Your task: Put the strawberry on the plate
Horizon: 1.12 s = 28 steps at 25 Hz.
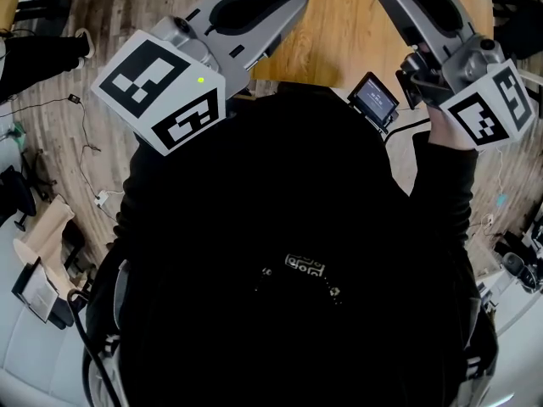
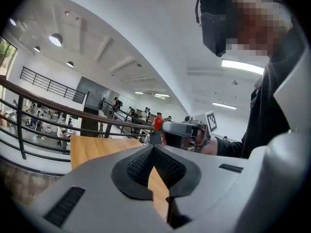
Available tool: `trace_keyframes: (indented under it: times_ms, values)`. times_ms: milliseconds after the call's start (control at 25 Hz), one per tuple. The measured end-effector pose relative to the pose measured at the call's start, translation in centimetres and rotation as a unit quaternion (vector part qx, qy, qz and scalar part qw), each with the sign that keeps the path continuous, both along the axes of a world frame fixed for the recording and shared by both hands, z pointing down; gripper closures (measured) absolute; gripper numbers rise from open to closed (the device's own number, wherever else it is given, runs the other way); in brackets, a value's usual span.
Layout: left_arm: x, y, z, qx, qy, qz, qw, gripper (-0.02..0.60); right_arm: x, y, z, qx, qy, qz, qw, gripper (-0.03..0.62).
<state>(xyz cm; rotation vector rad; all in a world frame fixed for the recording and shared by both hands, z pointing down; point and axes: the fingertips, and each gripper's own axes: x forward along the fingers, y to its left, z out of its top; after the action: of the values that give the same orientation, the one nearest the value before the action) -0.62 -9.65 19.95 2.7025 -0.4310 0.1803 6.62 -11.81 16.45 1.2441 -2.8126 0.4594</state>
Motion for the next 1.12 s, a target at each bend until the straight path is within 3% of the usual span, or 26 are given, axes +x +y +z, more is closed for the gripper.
trace_keyframes:
  times_ms: [320,480,640,880,1120]
  values:
    - [3.8,-4.7,1.3,-0.019,-0.016,-0.018,0.9995,0.583,4.6,-4.6,2.2,-0.019,-0.025,-0.004,0.999,0.45]
    - [5.1,-4.3,2.4,-0.031,-0.032,-0.016,0.9989,0.583,6.0,-4.3,3.6,-0.029,-0.041,0.0,0.999,0.45]
    - [5.3,-4.5,2.9,-0.05,-0.038,-0.019,0.9978,0.583,7.5,-4.1,5.9,-0.054,-0.067,0.003,0.996,0.45]
    - [4.6,-5.2,3.4,-0.073,-0.048,-0.024,0.9959,0.583,8.2,-6.0,6.2,-0.062,-0.061,0.001,0.996,0.45]
    - [3.3,-6.2,1.9,-0.059,-0.045,0.008,0.9972,0.583,7.5,-5.8,4.7,-0.058,-0.055,0.038,0.996,0.45]
